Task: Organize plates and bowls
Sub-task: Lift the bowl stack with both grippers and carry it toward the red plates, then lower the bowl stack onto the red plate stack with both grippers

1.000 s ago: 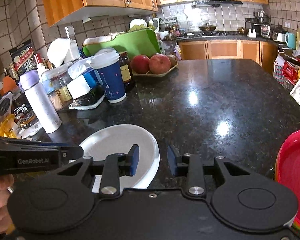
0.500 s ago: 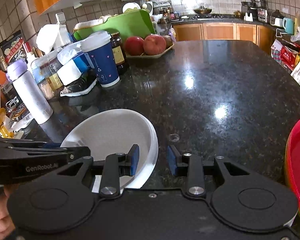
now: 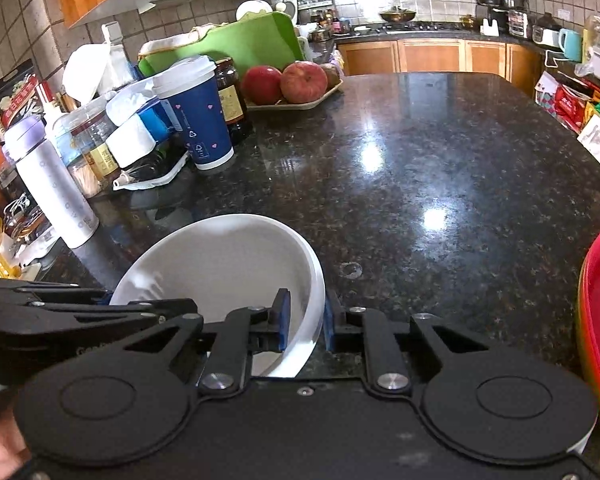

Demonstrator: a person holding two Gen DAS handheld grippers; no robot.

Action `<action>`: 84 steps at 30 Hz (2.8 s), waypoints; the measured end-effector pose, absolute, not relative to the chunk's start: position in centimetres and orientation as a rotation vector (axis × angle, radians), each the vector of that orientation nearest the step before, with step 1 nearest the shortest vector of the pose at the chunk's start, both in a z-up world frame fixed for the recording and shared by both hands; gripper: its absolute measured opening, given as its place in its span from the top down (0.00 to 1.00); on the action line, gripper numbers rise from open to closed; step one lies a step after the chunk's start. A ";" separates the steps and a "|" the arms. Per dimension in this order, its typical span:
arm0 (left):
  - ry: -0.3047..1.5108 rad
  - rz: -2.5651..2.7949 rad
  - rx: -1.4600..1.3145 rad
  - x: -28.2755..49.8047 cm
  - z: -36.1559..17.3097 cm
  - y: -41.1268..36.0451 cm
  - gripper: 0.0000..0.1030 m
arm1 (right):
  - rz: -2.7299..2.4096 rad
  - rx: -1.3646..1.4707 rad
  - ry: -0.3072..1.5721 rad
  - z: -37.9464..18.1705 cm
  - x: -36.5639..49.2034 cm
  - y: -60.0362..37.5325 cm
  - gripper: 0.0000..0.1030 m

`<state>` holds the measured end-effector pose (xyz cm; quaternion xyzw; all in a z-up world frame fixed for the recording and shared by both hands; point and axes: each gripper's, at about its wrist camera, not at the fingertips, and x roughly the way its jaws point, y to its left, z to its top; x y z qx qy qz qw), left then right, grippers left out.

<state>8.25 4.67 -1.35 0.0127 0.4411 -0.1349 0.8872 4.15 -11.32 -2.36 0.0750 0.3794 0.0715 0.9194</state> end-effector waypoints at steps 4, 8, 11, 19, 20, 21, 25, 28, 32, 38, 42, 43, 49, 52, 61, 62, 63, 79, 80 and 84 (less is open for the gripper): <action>0.914 -0.297 0.015 8.4 -1.2 4.9 0.76 | 0.130 0.161 0.777 -2.3 4.0 -11.3 0.83; 0.901 -0.305 0.012 8.4 -0.9 5.0 0.77 | 0.116 0.163 0.758 -1.9 3.7 -11.1 0.83; 0.888 -0.316 0.012 8.4 -0.6 5.0 0.77 | 0.106 0.162 0.744 -1.7 3.5 -11.0 0.83; 0.854 -0.356 0.035 8.5 0.1 4.9 0.77 | 0.065 0.173 0.722 -1.4 2.9 -11.0 0.83; 0.853 -0.359 0.039 8.5 0.2 4.8 0.77 | 0.060 0.177 0.719 -1.4 2.9 -11.0 0.83; 0.852 -0.364 0.043 8.4 0.2 4.7 0.77 | 0.054 0.178 0.717 -1.4 2.7 -11.0 0.83; 0.838 -0.385 0.061 8.2 0.4 4.1 0.77 | 0.029 0.187 0.702 -1.2 2.0 -11.3 0.83; 0.831 -0.402 0.068 7.8 0.7 3.3 0.77 | 0.010 0.193 0.690 -0.9 1.3 -11.9 0.83; 0.821 -0.423 0.083 7.2 1.0 1.8 0.77 | -0.017 0.202 0.666 -0.3 0.3 -13.4 0.82; 0.805 -0.448 0.089 6.2 1.7 -1.9 0.77 | -0.046 0.192 0.624 0.7 -1.7 -16.6 0.82; 0.792 -0.457 0.091 5.6 2.2 -4.8 0.77 | -0.057 0.193 0.615 1.4 -2.7 -19.8 0.82; 0.787 -0.462 0.094 5.4 2.4 -5.7 0.77 | -0.061 0.192 0.610 1.6 -3.1 -20.7 0.82; 0.776 -0.487 0.095 5.0 2.8 -10.8 0.76 | -0.085 0.183 0.588 2.7 -4.6 -26.4 0.82; 0.779 -0.501 0.097 5.1 2.8 -13.2 0.76 | -0.105 0.178 0.587 2.9 -5.0 -29.2 0.82; 0.871 -0.508 0.081 5.2 1.6 -17.2 0.76 | -0.106 0.178 0.648 2.2 -4.4 -35.0 0.82; 0.884 -0.503 0.078 5.2 1.5 -17.4 0.77 | -0.100 0.174 0.658 2.1 -4.3 -35.5 0.82; 0.895 -0.498 0.073 5.1 1.4 -17.5 0.77 | -0.094 0.170 0.668 2.0 -4.1 -35.8 0.82; 0.973 -0.414 0.025 5.6 0.1 -19.6 0.77 | -0.003 0.184 0.750 0.5 -2.1 -37.8 0.83; 0.975 -0.411 0.024 5.6 0.0 -19.7 0.77 | -0.001 0.183 0.752 0.5 -2.0 -37.8 0.83; 0.991 -0.409 0.010 5.9 -0.3 -19.8 0.76 | 0.002 0.181 0.763 0.2 -1.7 -37.9 0.83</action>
